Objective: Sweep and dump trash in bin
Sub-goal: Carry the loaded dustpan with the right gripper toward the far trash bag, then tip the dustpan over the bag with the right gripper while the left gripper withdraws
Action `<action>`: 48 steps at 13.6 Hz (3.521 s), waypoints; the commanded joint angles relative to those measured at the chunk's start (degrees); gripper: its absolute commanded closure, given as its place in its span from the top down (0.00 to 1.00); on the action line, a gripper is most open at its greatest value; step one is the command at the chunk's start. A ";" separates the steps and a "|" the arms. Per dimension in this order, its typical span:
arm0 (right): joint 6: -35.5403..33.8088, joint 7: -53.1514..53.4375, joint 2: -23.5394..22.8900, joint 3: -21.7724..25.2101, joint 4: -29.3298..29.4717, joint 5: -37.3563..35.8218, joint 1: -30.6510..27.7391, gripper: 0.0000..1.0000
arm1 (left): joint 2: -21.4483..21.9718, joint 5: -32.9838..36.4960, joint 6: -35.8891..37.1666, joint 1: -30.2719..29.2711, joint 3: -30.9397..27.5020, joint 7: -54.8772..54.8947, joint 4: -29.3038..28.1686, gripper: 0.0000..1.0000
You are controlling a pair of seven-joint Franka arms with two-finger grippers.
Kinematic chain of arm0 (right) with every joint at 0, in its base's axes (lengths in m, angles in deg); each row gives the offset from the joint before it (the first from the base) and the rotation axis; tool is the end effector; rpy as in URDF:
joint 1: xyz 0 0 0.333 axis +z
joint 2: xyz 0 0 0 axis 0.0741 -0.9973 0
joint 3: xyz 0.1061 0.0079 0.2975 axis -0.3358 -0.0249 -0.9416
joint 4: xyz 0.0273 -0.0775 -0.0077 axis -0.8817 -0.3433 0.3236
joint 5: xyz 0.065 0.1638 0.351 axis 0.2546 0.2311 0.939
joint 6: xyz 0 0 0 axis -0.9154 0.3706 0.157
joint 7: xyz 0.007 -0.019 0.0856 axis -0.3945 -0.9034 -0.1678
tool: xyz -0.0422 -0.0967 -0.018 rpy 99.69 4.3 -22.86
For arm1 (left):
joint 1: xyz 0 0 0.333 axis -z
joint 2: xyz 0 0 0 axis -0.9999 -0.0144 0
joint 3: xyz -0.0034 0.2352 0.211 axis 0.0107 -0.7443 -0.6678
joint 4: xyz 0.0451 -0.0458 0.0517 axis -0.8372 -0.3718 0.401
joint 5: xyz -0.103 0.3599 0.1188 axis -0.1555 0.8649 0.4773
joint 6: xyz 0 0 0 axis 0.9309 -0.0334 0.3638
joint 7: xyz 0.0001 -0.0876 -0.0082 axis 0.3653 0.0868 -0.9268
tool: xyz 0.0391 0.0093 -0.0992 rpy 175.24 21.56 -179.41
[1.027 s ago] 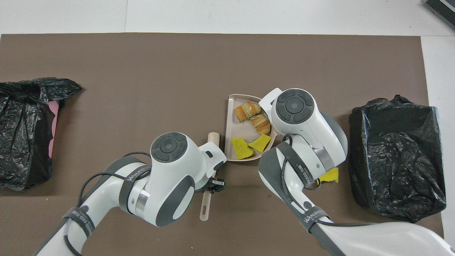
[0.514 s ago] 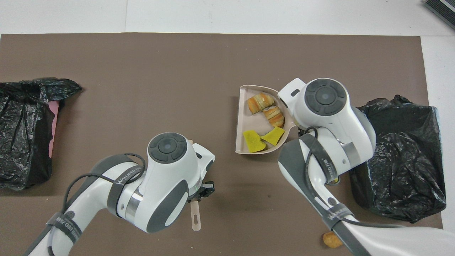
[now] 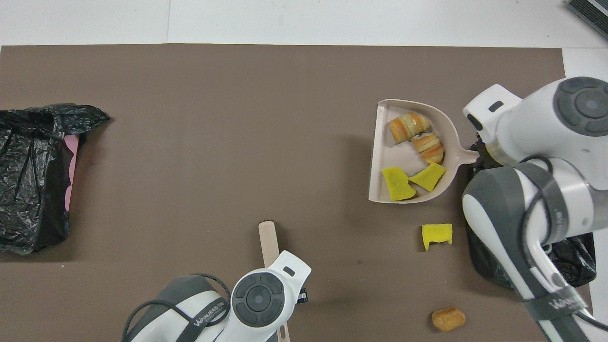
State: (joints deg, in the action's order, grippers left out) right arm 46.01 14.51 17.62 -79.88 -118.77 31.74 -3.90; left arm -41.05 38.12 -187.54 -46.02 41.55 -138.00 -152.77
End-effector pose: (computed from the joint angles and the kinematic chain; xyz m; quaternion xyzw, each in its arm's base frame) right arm 0.5711 0.0478 0.4993 0.7599 0.6436 -0.0482 0.0782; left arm 0.2765 -0.3714 0.3533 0.9925 0.0569 -0.1079 0.0012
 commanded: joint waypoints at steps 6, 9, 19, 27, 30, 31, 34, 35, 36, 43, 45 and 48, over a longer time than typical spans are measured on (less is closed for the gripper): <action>-4.74 -23.09 9.69 0.16 -3.71 1.92 -16.85 0.00 | 1.74 0.74 -4.72 0.62 -1.13 0.53 -3.44 1.00; 2.71 -24.67 16.02 0.16 -13.98 -4.65 -22.23 0.00 | -0.11 0.74 -2.71 -5.86 -1.40 5.90 0.86 1.00; 10.64 -12.74 24.19 0.16 -24.36 -35.94 -22.94 0.00 | -3.28 5.22 2.32 -29.43 -1.48 30.65 15.99 1.00; 11.53 -4.82 30.71 -0.19 -30.97 -46.41 -19.44 0.00 | -8.02 9.61 9.34 -41.56 -1.57 52.64 30.22 1.00; 11.44 -4.90 30.27 -0.62 -29.48 -50.19 -19.07 0.00 | -8.02 11.47 13.37 -44.38 -1.66 52.84 34.17 1.00; 11.26 -4.90 30.44 -0.89 -29.47 -51.34 -18.55 0.00 | -7.93 11.47 14.69 -45.52 -1.83 52.67 35.14 1.00; 11.27 -0.54 30.71 -1.07 -29.65 -54.59 -16.79 0.00 | -8.02 11.38 21.54 -47.63 -2.01 50.22 39.62 1.00; 10.74 0.53 31.14 -1.07 -29.82 -54.78 -15.74 0.00 | -8.02 11.38 23.74 -47.81 -2.01 48.55 40.77 1.00; 10.91 3.07 31.58 -1.07 -30.17 -54.95 -15.47 0.00 | -7.93 11.38 25.76 -47.81 -2.01 47.66 42.00 1.00; 11.35 8.63 30.18 -1.15 -31.67 -65.41 -11.08 0.00 | -6.62 12.17 29.65 -47.46 -1.92 49.15 43.85 1.00; 11.26 8.54 29.83 -1.15 -31.58 -64.63 -11.16 0.00 | -6.62 12.26 29.82 -47.29 -1.92 50.98 43.94 1.00; 9.69 7.41 29.04 -1.07 -29.66 -61.73 -11.34 0.00 | -6.96 13.30 34.38 -47.20 -1.57 52.66 47.26 1.00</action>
State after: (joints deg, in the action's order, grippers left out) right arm 56.24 24.43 46.74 -80.83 -150.03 -31.19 -14.59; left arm -47.90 49.32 -157.28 -93.39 39.61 -86.64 -108.79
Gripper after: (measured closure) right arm 0.687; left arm 0.000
